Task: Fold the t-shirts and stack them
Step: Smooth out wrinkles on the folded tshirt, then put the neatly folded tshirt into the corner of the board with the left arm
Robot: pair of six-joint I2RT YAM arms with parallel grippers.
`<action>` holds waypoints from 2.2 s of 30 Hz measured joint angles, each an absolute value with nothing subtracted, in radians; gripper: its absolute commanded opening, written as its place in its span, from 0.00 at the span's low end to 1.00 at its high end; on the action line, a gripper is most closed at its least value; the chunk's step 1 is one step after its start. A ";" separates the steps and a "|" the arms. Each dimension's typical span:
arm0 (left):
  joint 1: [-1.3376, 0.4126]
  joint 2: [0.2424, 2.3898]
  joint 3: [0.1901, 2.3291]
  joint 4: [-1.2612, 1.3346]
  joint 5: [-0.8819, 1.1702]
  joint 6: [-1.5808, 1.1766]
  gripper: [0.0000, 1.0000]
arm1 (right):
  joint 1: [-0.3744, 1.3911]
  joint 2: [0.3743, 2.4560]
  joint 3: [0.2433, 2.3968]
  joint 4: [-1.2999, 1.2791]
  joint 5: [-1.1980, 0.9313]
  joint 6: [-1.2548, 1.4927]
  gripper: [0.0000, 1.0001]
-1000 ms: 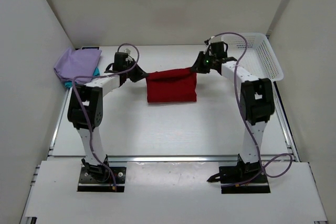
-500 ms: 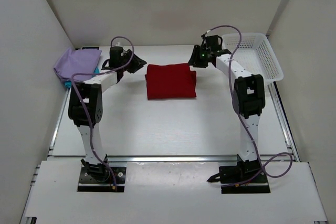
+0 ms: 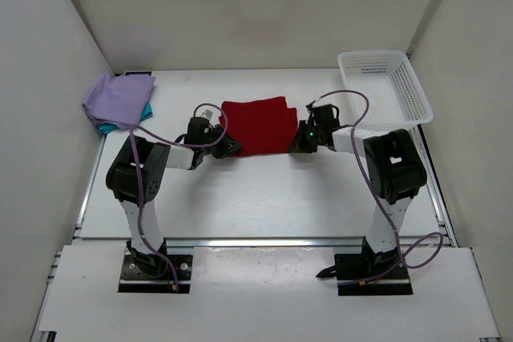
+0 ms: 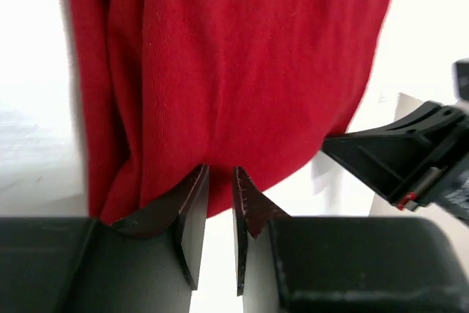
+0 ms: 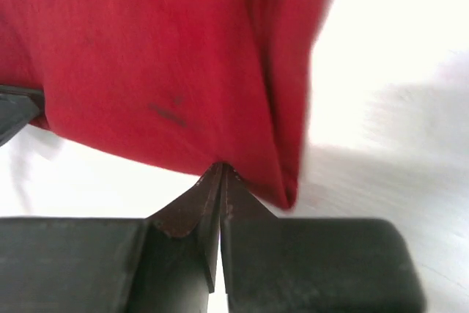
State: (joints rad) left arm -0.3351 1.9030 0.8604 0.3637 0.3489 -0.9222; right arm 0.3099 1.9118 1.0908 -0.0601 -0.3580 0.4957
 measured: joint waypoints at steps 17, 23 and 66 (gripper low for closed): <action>-0.307 1.798 0.945 0.387 0.352 -0.950 0.33 | 0.331 1.931 1.341 -0.090 -0.379 0.471 0.00; -0.216 2.019 1.177 0.370 0.364 -0.960 0.33 | 0.327 2.300 1.836 -0.212 -0.422 0.443 0.00; -0.278 2.056 1.058 0.317 0.449 -0.817 0.02 | 0.337 1.566 0.876 0.092 -0.530 0.550 0.52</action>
State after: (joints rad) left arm -0.2775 2.0563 1.0576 0.3168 0.4488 -0.8173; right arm 0.3367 1.5661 0.8757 0.0921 -0.5297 0.5503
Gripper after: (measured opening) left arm 0.177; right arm 0.515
